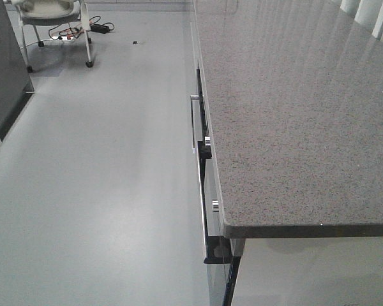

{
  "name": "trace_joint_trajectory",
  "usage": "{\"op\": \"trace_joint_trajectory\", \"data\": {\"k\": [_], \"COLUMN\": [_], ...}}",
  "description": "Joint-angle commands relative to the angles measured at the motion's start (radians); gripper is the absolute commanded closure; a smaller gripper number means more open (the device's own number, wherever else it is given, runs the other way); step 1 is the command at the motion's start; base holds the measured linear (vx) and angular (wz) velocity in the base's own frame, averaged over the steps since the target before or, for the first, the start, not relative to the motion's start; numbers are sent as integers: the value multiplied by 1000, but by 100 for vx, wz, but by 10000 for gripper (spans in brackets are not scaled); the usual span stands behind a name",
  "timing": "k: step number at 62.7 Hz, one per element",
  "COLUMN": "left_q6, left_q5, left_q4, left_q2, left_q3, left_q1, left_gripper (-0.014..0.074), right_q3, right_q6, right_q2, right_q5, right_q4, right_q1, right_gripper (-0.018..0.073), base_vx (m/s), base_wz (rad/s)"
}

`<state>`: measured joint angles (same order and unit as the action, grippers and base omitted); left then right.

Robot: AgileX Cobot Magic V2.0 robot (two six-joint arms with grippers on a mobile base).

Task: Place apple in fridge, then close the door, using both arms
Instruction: 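Lift the apple off the counter with the right gripper, then drive the base toward the open refrigerator holding the apple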

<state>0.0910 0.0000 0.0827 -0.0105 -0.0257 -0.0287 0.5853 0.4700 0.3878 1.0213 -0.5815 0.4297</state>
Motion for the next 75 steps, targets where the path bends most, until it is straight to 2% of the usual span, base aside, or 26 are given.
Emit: {"op": "trace_joint_trajectory", "data": {"k": [1,48,75], "left_q6": [4,4,4], "left_q5": [-77,-77,-77], "left_q4": [-7,-7,-7], "left_q2": [-16,-16,-16], "left_q3": [-28,-28,-28], "left_q1": [-3,-3,-3], "left_gripper": [603,603,603], "right_q3": [27,27,27], "right_q6": [0,0,0], "right_q2": [7,7,7], "right_q5": [-58,-42,-41], "right_q4": [-40,-43,-44], "right_q1": [2,1,1], "right_gripper": [239,239,239], "base_vx": [0,-1,1], "base_wz": [0,9,29]}}
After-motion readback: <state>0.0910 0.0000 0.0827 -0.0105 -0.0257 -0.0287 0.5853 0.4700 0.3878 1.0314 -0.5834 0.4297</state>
